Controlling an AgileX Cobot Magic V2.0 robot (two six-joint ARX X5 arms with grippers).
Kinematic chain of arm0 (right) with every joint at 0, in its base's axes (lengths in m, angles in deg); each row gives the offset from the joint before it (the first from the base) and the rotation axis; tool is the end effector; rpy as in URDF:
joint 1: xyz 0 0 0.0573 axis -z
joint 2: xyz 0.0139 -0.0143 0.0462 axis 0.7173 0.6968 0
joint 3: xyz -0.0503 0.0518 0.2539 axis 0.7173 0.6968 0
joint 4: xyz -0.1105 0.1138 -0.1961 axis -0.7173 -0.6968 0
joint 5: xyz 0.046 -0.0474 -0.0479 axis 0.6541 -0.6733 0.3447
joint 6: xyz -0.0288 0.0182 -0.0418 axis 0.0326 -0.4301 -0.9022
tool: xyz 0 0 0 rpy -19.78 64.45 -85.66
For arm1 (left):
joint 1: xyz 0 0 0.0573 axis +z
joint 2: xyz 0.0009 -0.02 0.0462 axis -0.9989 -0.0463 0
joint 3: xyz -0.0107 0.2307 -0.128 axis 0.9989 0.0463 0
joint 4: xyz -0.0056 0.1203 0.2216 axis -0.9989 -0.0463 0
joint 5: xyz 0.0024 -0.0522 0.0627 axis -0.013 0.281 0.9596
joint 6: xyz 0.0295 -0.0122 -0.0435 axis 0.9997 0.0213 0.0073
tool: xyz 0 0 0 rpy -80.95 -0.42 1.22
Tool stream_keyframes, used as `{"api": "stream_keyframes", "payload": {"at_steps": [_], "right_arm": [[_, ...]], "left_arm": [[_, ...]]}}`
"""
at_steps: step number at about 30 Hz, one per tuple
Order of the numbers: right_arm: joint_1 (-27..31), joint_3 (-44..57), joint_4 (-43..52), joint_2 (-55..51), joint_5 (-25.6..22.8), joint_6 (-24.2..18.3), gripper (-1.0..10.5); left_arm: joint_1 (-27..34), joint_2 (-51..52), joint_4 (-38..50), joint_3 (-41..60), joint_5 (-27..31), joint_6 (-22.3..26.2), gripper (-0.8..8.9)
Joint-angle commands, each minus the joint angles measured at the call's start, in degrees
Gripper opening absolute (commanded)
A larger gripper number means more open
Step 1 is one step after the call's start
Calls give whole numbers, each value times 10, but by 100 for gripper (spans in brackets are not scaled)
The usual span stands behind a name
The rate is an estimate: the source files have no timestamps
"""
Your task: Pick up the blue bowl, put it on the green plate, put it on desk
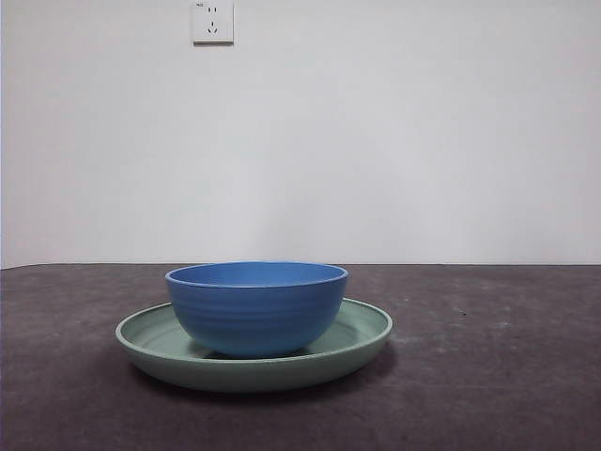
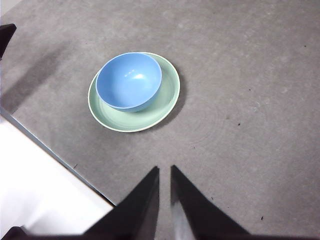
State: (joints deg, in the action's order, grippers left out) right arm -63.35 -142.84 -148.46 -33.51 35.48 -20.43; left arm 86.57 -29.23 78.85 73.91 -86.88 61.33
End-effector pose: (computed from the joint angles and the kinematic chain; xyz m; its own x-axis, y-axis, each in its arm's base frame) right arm 0.0553 0.0276 0.3974 0.5685 0.5285 -0.6304 -0.5553 0.8120 0.1800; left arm 0.0949 -0.0006 0.1580 0.9903 0.0149 -0.1383 -0.0225 0.9983 -0.0529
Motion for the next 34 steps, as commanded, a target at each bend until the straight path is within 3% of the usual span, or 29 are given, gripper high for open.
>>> {"api": "stream_keyframes", "payload": {"at_steps": [1, 16, 19, 22, 25, 30, 34], "right_arm": [[-2, -11, 6, 4, 0, -6, 33], [-3, -10, 9, 4, 2, -6, 33], [3, 16, 33, -2, -11, -6, 33], [10, 84, 87, -24, 10, -5, 33], [22, 200, 227, -85, 31, -5, 33], [69, 435, 555, -221, 31, -3, 33], [103, 564, 675, -306, 15, 9, 33]], "left_arm": [[0, -1, 19, 11, 3, 7, 6], [0, 0, 18, 11, 3, 7, 6], [0, 0, 18, 11, 3, 7, 6], [0, 0, 18, 11, 3, 7, 6], [0, 0, 18, 11, 3, 7, 6], [0, 0, 18, 11, 3, 7, 6], [0, 0, 18, 11, 3, 7, 6]]}}
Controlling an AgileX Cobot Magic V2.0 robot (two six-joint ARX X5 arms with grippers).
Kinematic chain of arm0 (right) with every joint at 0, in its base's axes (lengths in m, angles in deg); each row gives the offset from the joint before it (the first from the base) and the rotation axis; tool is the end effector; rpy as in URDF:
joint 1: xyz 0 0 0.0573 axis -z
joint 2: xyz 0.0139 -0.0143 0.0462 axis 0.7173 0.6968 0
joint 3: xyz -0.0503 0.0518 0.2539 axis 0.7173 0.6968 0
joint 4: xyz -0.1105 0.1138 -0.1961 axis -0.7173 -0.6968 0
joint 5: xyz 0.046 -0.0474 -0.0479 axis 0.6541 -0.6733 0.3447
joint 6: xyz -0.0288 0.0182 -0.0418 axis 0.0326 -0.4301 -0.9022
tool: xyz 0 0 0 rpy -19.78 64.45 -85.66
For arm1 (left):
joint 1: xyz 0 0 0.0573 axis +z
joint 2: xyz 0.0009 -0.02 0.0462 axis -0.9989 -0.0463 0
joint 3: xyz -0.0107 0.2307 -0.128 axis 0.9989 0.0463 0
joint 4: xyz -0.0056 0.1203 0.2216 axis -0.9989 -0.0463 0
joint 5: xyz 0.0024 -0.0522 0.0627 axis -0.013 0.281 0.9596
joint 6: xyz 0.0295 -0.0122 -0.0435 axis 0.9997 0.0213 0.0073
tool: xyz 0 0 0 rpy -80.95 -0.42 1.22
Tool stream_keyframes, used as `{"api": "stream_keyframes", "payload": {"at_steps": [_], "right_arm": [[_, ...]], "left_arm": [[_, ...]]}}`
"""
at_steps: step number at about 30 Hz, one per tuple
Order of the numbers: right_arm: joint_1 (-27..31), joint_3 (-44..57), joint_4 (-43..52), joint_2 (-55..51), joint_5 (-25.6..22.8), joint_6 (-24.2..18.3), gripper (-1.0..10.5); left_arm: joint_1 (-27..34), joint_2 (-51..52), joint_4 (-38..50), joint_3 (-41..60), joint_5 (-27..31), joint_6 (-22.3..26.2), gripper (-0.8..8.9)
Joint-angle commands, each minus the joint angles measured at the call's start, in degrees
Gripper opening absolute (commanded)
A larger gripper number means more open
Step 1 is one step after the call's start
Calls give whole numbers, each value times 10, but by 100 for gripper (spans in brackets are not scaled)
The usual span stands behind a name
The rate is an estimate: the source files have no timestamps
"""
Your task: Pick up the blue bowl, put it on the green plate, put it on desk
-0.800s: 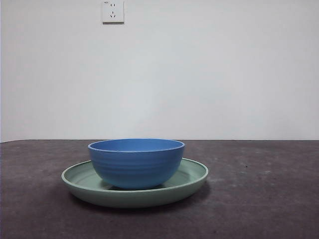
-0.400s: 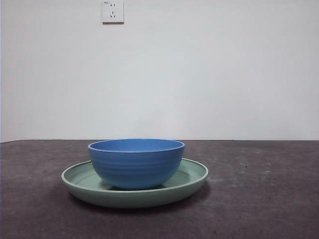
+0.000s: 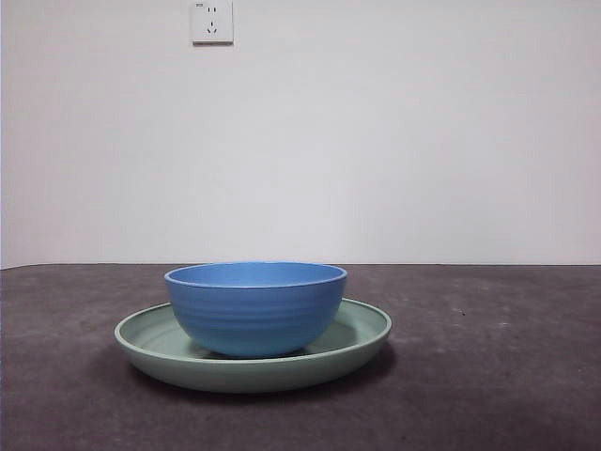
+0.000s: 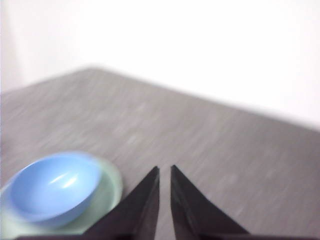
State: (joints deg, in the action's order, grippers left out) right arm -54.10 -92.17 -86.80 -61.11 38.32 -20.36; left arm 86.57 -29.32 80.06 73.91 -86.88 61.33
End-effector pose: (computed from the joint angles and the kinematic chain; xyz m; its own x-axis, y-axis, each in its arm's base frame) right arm 0.0845 0.0234 0.2612 0.8596 0.5081 -0.0543 -0.5101 0.8595 -0.0332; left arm 0.0952 -0.0006 0.1599 0.9928 0.0149 -0.1189 -0.0214 0.9983 -0.0536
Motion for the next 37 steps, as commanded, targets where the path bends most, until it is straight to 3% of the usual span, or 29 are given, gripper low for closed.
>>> {"api": "stream_keyframes", "payload": {"at_steps": [1, 5, 12, 22, 37], "right_arm": [[17, 83, 71, -49, -40, 21, 33], [34, 156, 76, -98, -146, 82, 33], [52, 221, 76, -114, -227, 85, 33], [93, 230, 64, -121, -228, 83, 33], [94, 229, 93, -128, -227, 83, 33]], "left_arm": [[0, 1, 6, 11, 3, 7, 6], [0, 1, 6, 11, 3, 7, 6], [0, 1, 6, 11, 3, 7, 6], [0, 1, 6, 11, 3, 7, 6], [0, 1, 6, 11, 3, 7, 6]]}}
